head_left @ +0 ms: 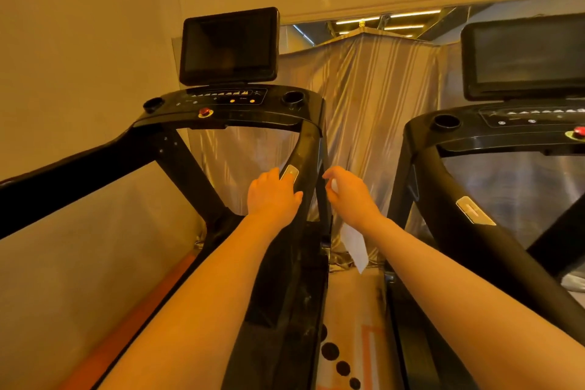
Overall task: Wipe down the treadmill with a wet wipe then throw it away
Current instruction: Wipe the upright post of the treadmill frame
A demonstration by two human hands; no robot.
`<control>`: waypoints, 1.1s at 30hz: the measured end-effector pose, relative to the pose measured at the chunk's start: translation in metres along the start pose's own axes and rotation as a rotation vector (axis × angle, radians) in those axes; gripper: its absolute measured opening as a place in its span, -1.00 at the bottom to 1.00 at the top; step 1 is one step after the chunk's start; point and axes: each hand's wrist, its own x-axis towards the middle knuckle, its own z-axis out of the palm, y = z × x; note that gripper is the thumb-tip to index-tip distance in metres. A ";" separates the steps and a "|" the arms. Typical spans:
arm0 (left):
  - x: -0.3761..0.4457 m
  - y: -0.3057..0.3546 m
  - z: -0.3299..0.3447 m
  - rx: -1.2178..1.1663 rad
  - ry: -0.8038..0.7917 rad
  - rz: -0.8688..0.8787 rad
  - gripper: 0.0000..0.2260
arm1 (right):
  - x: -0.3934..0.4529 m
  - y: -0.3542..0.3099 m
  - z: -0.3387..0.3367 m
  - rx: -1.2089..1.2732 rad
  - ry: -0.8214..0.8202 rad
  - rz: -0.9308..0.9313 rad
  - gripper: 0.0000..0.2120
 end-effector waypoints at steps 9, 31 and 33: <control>0.146 0.004 0.048 0.028 -0.045 0.036 -0.57 | 0.129 0.072 0.034 -0.018 0.017 -0.014 -0.71; 0.341 -0.001 0.123 0.024 -0.096 -0.029 -0.55 | 0.423 0.116 0.060 0.440 0.275 0.006 -0.80; 0.343 -0.006 0.121 0.002 -0.094 -0.050 -0.55 | 0.442 0.099 0.055 0.517 0.317 -0.004 -0.79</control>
